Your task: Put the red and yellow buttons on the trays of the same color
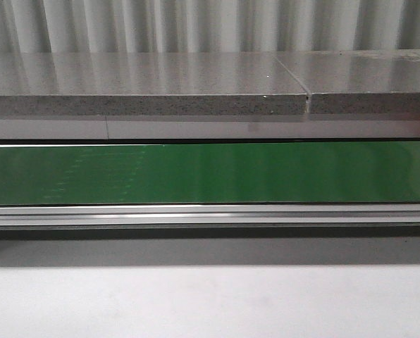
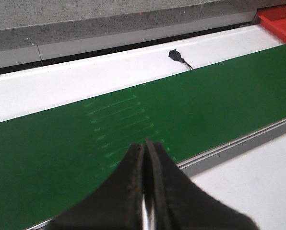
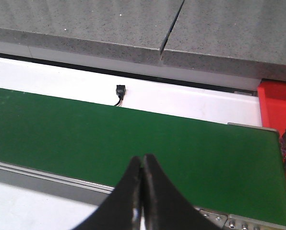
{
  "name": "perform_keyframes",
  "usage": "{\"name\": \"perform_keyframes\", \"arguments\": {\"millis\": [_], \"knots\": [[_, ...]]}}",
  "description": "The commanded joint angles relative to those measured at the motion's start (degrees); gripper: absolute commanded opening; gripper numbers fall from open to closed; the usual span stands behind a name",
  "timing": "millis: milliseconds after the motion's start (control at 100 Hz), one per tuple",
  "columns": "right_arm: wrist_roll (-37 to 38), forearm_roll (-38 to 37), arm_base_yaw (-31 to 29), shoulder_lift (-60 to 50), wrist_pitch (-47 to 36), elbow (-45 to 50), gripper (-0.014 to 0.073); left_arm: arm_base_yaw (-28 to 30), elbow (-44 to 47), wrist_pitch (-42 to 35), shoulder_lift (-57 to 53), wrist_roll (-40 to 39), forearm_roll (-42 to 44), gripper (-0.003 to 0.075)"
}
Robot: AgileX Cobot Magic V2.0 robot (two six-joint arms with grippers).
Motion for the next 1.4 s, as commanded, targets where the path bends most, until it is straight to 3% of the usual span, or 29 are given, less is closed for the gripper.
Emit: {"name": "perform_keyframes", "arguments": {"millis": [0, 220, 550, 640, 810, 910, 1210, 1390], "knots": [[-0.61, 0.19, 0.13, -0.03, -4.17, -1.35, -0.0066, -0.34, -1.72, -4.44, -0.25, -0.51, -0.81, -0.002], [-0.61, 0.19, 0.13, -0.03, -4.17, -1.35, -0.0066, 5.19, -4.01, 0.38, -0.25, -0.51, -1.13, -0.002], [-0.61, 0.19, 0.13, -0.03, -4.17, -1.35, -0.0066, 25.96, -12.77, 14.01, 7.51, -0.51, -4.43, -0.0002], [-0.61, 0.19, 0.13, -0.03, -4.17, -1.35, -0.0066, 29.79, -15.34, 16.97, 10.25, -0.4, -4.43, 0.009], [-0.61, 0.19, 0.13, -0.03, -4.17, -1.35, -0.0066, 36.48, -17.93, 19.87, 14.21, -0.4, -5.62, 0.042], [-0.61, 0.19, 0.13, -0.03, -4.17, -1.35, -0.0066, 40.0, -18.09, 21.1, 15.79, -1.45, -5.74, 0.0554], [-0.61, 0.24, 0.13, -0.03, -4.17, -1.35, -0.0066, 52.05, -22.34, 32.57, 24.59, -6.22, -5.74, 0.0566], [-0.61, 0.24, 0.13, -0.03, -4.17, -1.35, -0.0066, 55.83, -27.9, 38.11, 32.94, -6.22, -4.06, 0.0566]]}}
